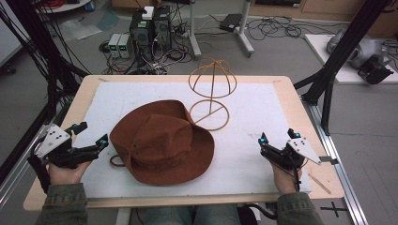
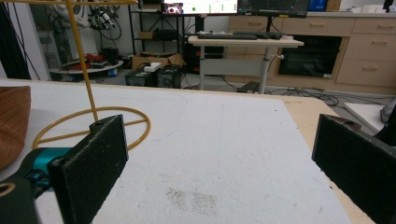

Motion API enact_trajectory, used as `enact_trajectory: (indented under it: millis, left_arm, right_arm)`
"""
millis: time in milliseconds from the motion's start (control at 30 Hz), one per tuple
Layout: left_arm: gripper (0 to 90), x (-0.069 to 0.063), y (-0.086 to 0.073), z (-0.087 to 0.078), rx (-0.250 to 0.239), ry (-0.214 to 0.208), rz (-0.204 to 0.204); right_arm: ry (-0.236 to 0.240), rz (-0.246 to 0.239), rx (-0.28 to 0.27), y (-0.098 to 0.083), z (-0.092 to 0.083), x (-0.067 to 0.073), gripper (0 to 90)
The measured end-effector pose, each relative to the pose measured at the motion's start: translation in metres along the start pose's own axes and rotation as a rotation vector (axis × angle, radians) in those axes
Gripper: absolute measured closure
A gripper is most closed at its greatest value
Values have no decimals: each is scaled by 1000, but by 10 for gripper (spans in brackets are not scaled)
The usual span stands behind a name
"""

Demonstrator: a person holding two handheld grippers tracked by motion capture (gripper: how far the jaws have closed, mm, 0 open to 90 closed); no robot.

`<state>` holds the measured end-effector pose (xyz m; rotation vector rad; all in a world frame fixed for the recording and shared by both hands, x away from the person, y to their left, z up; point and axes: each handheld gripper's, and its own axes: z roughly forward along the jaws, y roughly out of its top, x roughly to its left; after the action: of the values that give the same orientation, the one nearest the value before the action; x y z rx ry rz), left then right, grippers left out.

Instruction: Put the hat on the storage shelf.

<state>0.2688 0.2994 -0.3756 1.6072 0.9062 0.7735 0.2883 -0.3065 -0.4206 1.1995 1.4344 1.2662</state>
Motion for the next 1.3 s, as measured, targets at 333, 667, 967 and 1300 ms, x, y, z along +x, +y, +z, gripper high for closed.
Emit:
enact_trajectory:
  millis: [333, 667, 967, 1300]
  left_arm:
    - [144, -24, 3, 35, 181, -264, 51]
    - [181, -32, 1, 67, 445, -343, 127]
    - [233, -45, 1, 97, 706, -371, 157]
    - [601, -45, -1, 101, 755, -388, 128]
  right_arm:
    - [7, -3, 5, 0, 1, 1, 31]
    - [14, -7, 10, -1, 3, 1, 31]
    - [19, -6, 10, 0, 2, 2, 32]
    - [22, -6, 11, -1, 2, 2, 33]
